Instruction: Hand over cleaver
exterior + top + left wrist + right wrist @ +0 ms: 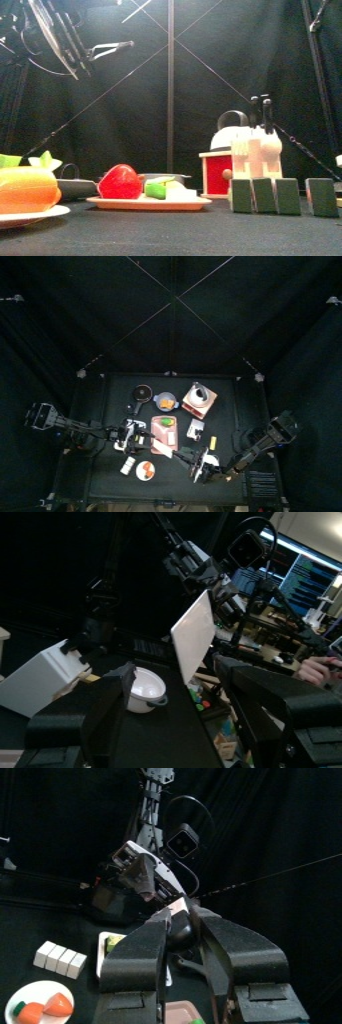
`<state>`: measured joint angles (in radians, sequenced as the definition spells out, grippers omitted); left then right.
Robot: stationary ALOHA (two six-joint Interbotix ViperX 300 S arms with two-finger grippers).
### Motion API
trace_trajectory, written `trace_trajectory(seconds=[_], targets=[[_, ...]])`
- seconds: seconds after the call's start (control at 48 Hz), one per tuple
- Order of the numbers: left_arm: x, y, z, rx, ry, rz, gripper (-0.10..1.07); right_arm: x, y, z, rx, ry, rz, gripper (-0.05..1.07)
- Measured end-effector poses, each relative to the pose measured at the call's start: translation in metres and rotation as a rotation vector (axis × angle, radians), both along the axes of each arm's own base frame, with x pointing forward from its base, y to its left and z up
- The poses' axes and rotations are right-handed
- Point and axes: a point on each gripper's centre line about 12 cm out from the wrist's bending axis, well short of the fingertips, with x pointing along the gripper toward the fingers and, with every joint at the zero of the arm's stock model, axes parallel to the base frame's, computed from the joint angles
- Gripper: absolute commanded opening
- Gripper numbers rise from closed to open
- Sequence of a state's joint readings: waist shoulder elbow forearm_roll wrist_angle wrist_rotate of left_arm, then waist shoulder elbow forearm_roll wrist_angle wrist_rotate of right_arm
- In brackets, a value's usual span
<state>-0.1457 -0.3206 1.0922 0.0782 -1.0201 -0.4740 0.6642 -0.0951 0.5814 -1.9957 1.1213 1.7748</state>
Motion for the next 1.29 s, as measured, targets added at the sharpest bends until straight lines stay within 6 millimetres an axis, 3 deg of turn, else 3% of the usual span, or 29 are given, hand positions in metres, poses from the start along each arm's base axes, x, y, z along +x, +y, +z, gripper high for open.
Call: trace_trajectory(seconds=[0.208,0.646,0.771,1.104,1.292], targets=[[0.0,-0.01,-0.001,-0.051,-0.048,-0.113,0.97,0.006,0.001,-0.001,0.003,0.006,0.001,0.58],[0.015,-0.008,-0.01,-0.109,-0.043,-0.167,0.92,0.018,-0.001,-0.003,0.011,0.028,0.006,0.58],[0.015,-0.007,-0.01,-0.11,-0.043,-0.166,0.84,0.018,-0.001,-0.004,0.013,0.029,0.006,0.58],[0.015,-0.006,-0.009,-0.109,-0.044,-0.163,0.48,0.018,-0.001,-0.004,0.017,0.033,0.003,0.58],[0.016,-0.005,-0.009,-0.112,-0.044,-0.16,0.39,0.018,-0.002,-0.005,0.023,0.036,0.0,0.6]])
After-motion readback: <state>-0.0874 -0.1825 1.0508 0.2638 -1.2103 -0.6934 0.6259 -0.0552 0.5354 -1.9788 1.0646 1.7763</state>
